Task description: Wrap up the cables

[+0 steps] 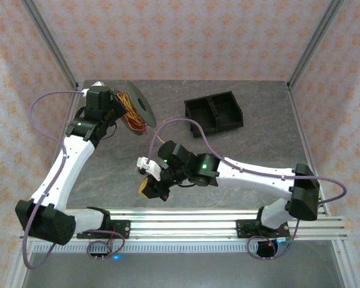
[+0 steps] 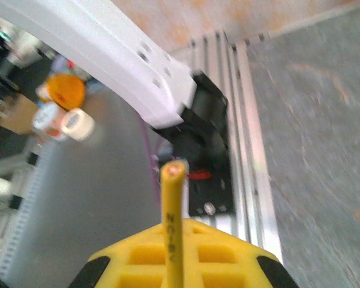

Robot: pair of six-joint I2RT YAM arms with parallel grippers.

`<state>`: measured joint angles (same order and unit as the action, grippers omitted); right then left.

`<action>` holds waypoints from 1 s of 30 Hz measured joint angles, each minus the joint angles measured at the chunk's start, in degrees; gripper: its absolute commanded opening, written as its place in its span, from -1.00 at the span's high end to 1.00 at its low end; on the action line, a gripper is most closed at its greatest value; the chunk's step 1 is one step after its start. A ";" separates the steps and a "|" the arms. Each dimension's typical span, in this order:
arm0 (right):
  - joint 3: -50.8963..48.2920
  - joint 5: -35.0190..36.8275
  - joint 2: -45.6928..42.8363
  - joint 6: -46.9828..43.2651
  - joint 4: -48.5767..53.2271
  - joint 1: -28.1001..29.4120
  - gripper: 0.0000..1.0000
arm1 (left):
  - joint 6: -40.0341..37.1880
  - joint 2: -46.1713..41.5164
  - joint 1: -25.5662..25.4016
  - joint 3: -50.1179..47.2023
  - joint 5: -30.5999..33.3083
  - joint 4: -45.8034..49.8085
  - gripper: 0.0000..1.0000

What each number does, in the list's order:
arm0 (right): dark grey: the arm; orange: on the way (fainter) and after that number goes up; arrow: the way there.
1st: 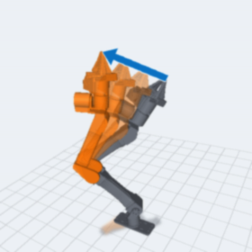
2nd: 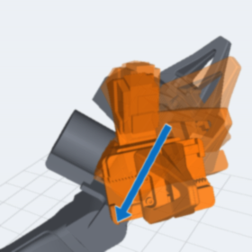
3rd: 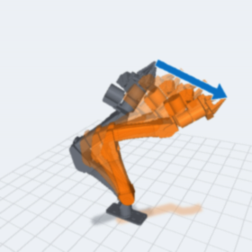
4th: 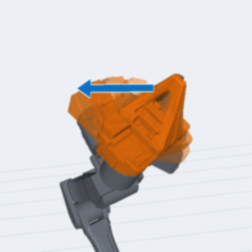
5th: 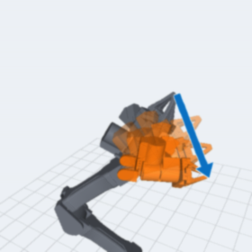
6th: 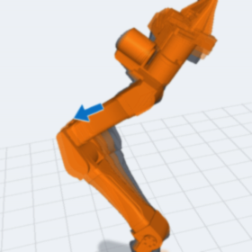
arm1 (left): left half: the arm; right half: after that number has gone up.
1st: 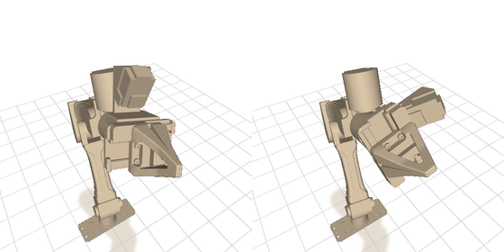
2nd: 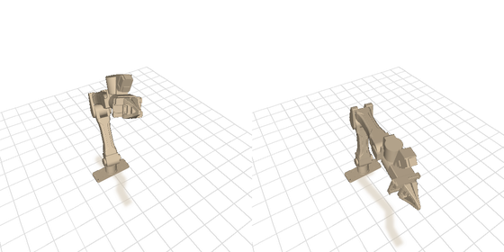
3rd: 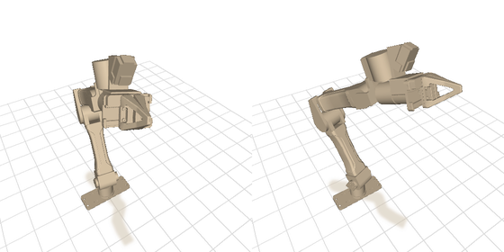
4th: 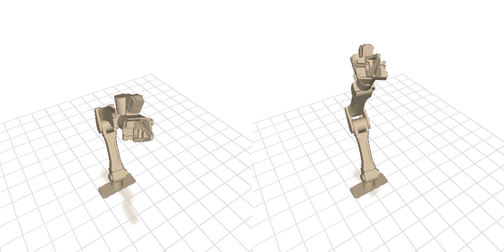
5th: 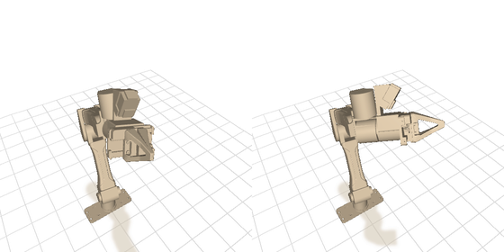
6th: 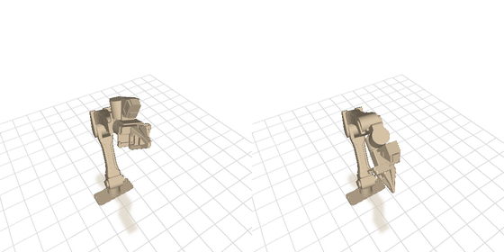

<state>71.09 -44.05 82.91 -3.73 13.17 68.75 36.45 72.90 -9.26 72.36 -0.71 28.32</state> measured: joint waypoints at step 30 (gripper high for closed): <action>22.32 41.99 -3.39 19.61 -18.03 -12.39 1.00 | -17.62 1.11 -25.27 -8.24 10.23 -9.35 1.00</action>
<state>93.41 -2.07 79.53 15.88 -4.86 56.36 18.83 74.02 -34.52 64.12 9.52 18.96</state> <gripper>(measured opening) 0.052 0.059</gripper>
